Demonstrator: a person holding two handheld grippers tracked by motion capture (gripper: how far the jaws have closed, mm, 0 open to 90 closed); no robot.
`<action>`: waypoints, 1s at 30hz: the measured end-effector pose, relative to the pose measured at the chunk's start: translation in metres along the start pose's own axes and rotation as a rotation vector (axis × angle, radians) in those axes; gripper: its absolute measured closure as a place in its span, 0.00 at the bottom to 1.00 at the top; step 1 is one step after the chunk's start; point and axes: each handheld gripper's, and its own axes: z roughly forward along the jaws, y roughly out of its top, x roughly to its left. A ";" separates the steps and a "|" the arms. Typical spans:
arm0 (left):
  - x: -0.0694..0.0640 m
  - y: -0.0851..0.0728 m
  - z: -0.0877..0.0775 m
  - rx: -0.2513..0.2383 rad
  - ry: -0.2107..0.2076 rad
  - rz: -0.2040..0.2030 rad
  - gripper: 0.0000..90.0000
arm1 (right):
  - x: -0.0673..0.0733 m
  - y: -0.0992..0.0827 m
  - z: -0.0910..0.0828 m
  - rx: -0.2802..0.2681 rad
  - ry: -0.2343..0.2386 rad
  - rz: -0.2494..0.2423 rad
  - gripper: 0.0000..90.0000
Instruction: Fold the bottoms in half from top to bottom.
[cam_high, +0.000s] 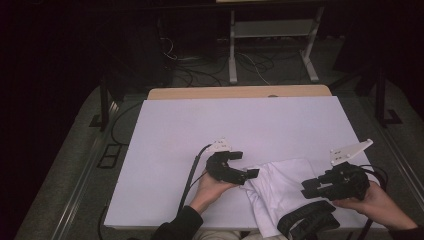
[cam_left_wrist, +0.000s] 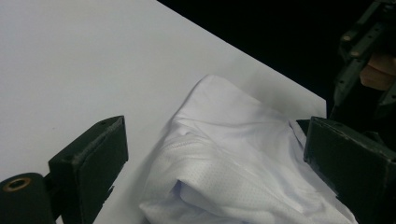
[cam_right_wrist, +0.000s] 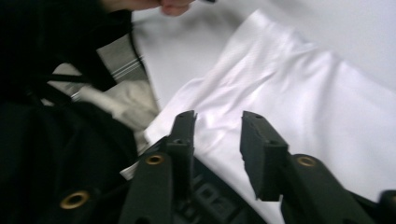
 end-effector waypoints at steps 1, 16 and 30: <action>0.000 0.000 0.000 0.000 0.002 -0.002 0.06 | -0.002 0.001 0.000 -0.003 -0.005 0.007 0.65; 0.004 -0.002 0.005 0.022 0.031 -0.023 0.06 | -0.039 0.006 -0.001 -0.092 -0.100 0.077 0.34; 0.006 -0.007 0.016 0.058 0.024 -0.027 0.08 | -0.069 -0.002 -0.005 -0.147 -0.152 0.147 0.18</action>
